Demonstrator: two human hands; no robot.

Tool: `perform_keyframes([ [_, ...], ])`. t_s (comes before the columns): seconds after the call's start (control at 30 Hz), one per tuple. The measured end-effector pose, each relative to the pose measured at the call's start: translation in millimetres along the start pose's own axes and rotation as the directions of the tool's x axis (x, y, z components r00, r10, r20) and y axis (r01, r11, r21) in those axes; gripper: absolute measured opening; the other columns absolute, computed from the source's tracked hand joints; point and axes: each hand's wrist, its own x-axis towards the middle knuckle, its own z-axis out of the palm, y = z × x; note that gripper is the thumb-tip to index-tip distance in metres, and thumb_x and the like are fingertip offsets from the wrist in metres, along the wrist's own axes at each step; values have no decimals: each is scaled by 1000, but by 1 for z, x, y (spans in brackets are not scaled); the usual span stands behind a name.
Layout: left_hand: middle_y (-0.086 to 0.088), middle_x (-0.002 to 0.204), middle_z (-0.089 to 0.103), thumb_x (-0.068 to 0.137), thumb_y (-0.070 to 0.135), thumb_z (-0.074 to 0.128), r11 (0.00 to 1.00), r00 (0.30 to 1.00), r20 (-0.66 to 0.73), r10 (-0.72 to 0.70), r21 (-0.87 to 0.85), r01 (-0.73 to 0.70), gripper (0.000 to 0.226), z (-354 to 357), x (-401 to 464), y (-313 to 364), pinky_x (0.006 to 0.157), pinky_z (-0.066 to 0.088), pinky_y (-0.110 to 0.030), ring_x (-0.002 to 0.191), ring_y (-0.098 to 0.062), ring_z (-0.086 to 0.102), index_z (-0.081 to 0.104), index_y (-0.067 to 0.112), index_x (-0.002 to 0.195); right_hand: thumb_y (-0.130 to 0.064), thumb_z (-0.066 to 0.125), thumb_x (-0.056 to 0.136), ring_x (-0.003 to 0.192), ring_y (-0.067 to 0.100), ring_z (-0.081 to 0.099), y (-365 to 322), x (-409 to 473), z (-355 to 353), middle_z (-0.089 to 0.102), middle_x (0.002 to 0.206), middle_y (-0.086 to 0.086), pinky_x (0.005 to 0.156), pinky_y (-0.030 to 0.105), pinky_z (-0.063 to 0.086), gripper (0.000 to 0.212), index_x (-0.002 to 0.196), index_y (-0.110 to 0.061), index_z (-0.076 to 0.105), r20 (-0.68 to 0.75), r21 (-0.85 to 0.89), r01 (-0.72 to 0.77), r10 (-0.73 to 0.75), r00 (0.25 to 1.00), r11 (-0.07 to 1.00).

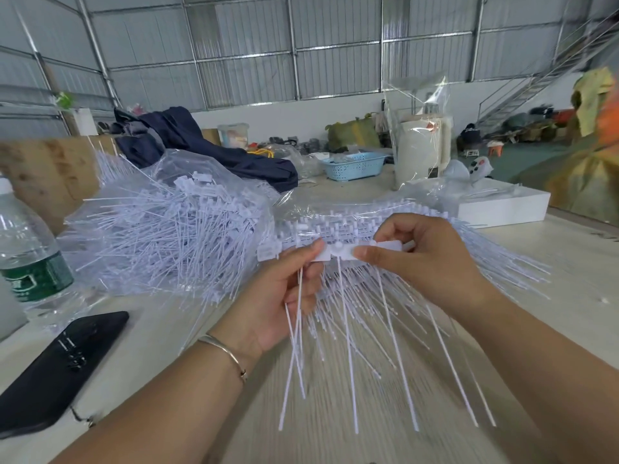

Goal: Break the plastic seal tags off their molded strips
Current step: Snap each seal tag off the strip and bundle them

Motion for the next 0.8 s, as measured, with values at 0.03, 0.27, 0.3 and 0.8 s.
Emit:
perform_keyframes([
  [0.03, 5, 58, 46, 72, 25, 79, 1000, 1000, -26, 7, 26, -6, 25, -1, 1, 0, 34, 20, -15, 38, -3, 24, 57, 19, 63, -34, 84, 70, 49, 8, 43, 2, 0, 0, 56, 59, 8, 48, 16, 33, 28, 68, -14, 64, 7, -69, -1, 2, 1000, 998],
  [0.27, 3, 57, 46, 79, 24, 71, 954, 993, -113, -46, 290, 77, 14, -4, 1, -11, 36, 18, -17, 40, -6, 24, 66, 14, 70, -38, 81, 74, 63, 29, 57, 11, 0, 0, 68, 71, 8, 57, 34, 42, 16, 73, -24, 73, 16, -241, -35, 40, 999, 970],
  [0.3, 4, 56, 45, 80, 23, 71, 956, 992, -119, -47, 281, 79, 12, -4, 1, -11, 37, 17, -17, 41, -6, 24, 68, 13, 73, -36, 81, 74, 68, 31, 61, 10, 0, 0, 70, 72, 6, 58, 36, 45, 13, 75, -24, 75, 22, -224, -38, 44, 999, 974],
  [0.8, 7, 41, 28, 77, 4, 63, 844, 965, 35, -259, 494, 208, 36, -1, 0, -5, 42, 11, -22, 37, -7, 20, 56, 21, 46, -2, 75, 71, 72, 11, 66, 6, 2, -10, 74, 76, 12, 71, 16, 50, 5, 73, -5, 78, 280, -23, -268, 263, 923, 963],
])
